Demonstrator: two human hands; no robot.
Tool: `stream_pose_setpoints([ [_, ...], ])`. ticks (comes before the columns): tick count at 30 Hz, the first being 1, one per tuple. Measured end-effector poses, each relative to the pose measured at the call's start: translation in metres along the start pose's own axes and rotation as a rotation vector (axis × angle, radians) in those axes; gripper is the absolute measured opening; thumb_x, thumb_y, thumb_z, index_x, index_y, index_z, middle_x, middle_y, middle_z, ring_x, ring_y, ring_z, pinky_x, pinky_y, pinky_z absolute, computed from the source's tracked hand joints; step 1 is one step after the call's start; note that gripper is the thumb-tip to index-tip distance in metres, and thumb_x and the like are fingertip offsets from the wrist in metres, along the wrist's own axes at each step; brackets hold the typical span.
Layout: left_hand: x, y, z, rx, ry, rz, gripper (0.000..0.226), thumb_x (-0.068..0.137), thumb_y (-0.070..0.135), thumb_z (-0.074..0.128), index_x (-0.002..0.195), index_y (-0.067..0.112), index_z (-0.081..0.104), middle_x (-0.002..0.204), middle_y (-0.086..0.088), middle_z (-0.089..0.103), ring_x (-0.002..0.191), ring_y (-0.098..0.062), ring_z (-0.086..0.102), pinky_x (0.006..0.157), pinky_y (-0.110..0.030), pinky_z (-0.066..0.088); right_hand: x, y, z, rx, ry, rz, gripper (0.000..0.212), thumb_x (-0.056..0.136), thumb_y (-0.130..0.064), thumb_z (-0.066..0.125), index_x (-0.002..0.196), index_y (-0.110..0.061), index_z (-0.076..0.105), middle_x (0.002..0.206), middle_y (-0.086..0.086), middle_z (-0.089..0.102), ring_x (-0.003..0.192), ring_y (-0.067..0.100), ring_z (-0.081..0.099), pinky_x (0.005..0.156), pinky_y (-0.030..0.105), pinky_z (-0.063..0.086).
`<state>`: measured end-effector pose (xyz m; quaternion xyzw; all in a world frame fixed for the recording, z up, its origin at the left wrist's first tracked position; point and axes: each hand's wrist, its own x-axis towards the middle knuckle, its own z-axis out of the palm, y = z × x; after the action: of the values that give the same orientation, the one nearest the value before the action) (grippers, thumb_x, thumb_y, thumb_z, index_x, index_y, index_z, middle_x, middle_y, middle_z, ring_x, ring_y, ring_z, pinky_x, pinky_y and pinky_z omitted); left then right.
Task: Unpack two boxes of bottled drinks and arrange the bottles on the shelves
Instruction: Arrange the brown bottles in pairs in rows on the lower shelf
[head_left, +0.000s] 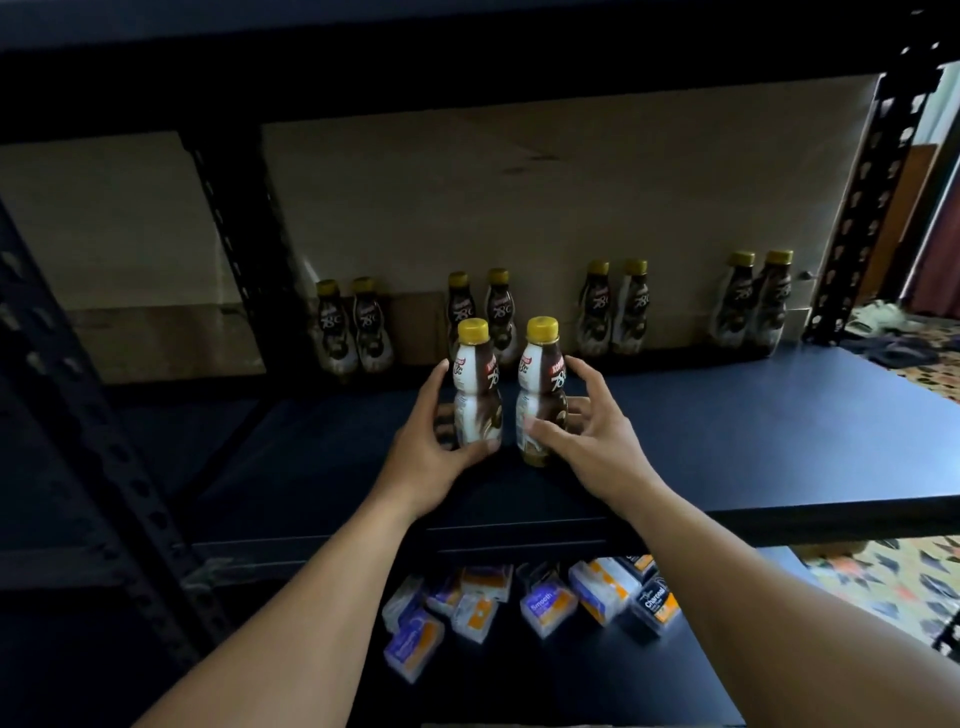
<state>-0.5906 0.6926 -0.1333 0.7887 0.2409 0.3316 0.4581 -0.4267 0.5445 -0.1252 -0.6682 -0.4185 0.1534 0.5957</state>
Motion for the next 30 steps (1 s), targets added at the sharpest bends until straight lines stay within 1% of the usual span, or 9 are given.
stream_pose_setpoints([
  [5, 0.002, -0.0032, 0.0015, -0.022, -0.009, -0.003, 0.108, 0.075, 0.029, 0.089, 0.157, 0.044, 0.02, 0.127, 0.008, 0.066, 0.119, -0.007, 0.062, 0.107, -0.043, 0.051, 0.0003, 0.0004, 0.0003, -0.033, 0.0, -0.002, 0.088, 0.079, -0.03, 0.088, 0.147, -0.051, 0.036, 0.12, -0.008, 0.067, 0.097, -0.002, 0.068, 0.094, 0.029, 0.056],
  [8, 0.0026, -0.0026, 0.0014, -0.037, -0.025, -0.018, 0.114, 0.071, 0.03, 0.091, 0.157, 0.044, 0.019, 0.131, 0.007, 0.064, 0.122, -0.007, 0.061, 0.109, -0.044, 0.048, 0.0003, 0.0006, 0.0008, -0.025, 0.008, 0.001, 0.087, 0.078, -0.028, 0.088, 0.146, -0.05, 0.037, 0.119, -0.009, 0.067, 0.105, 0.002, 0.066, 0.091, 0.027, 0.056],
  [11, 0.0016, 0.0006, 0.0029, -0.006, -0.047, -0.022, 0.121, 0.069, 0.033, 0.094, 0.157, 0.05, 0.013, 0.135, 0.013, 0.058, 0.124, -0.004, 0.057, 0.11, -0.038, 0.046, 0.002, 0.0021, 0.0002, -0.029, -0.003, -0.004, 0.086, 0.077, -0.032, 0.087, 0.145, -0.052, 0.039, 0.12, -0.011, 0.068, 0.107, 0.004, 0.067, 0.096, 0.034, 0.056],
  [14, 0.0014, 0.003, 0.0052, 0.01, -0.074, 0.004, 0.114, 0.077, 0.025, 0.089, 0.156, 0.053, 0.012, 0.136, 0.024, 0.055, 0.124, 0.009, 0.052, 0.113, -0.033, 0.043, 0.0024, 0.0028, 0.0001, -0.036, -0.004, -0.008, 0.085, 0.076, -0.033, 0.086, 0.144, -0.053, 0.039, 0.115, -0.01, 0.072, 0.099, 0.004, 0.071, 0.098, 0.04, 0.056],
  [18, 0.0032, 0.0012, 0.0033, -0.011, -0.081, -0.001, 0.113, 0.079, 0.02, 0.087, 0.157, 0.051, 0.012, 0.144, 0.016, 0.054, 0.129, 0.003, 0.052, 0.115, -0.039, 0.042, 0.0016, 0.003, 0.0001, -0.036, -0.006, -0.012, 0.081, 0.077, -0.029, 0.085, 0.141, -0.052, 0.041, 0.106, -0.012, 0.076, 0.091, 0.007, 0.073, 0.095, 0.042, 0.057],
  [21, 0.0035, 0.0, 0.0018, -0.006, -0.077, -0.004, 0.115, 0.074, 0.023, 0.089, 0.157, 0.05, 0.014, 0.138, 0.01, 0.061, 0.125, -0.004, 0.059, 0.112, -0.044, 0.045, 0.0016, 0.0031, 0.0001, -0.038, 0.001, -0.002, 0.081, 0.078, -0.028, 0.086, 0.14, -0.052, 0.04, 0.108, -0.01, 0.074, 0.095, 0.001, 0.071, 0.092, 0.032, 0.057],
  [24, 0.0021, 0.0021, 0.0025, 0.018, -0.053, -0.006, 0.116, 0.072, 0.03, 0.091, 0.156, 0.05, 0.013, 0.132, 0.008, 0.061, 0.121, -0.008, 0.061, 0.109, -0.044, 0.048, 0.0016, 0.0013, 0.0013, -0.106, 0.007, -0.021, 0.085, 0.079, -0.029, 0.087, 0.145, -0.048, 0.037, 0.108, -0.014, 0.068, 0.094, -0.007, 0.066, 0.084, 0.019, 0.05],
  [27, 0.0016, 0.0036, 0.0027, 0.03, -0.041, -0.004, 0.116, 0.074, 0.032, 0.091, 0.158, 0.048, 0.011, 0.133, 0.009, 0.059, 0.12, -0.006, 0.059, 0.107, -0.04, 0.049, 0.0011, -0.0001, 0.0006, -0.111, -0.012, -0.025, 0.088, 0.078, -0.03, 0.089, 0.147, -0.047, 0.035, 0.111, -0.018, 0.064, 0.101, -0.006, 0.062, 0.084, 0.014, 0.045],
  [30, 0.0023, 0.0031, 0.0021, 0.013, -0.048, 0.019, 0.109, 0.079, 0.024, 0.087, 0.158, 0.046, 0.015, 0.138, 0.012, 0.06, 0.125, -0.002, 0.058, 0.111, -0.04, 0.046, 0.0017, 0.0, -0.0005, -0.106, -0.019, -0.022, 0.087, 0.079, -0.028, 0.088, 0.146, -0.047, 0.035, 0.112, -0.017, 0.065, 0.103, -0.005, 0.061, 0.085, 0.016, 0.045],
])
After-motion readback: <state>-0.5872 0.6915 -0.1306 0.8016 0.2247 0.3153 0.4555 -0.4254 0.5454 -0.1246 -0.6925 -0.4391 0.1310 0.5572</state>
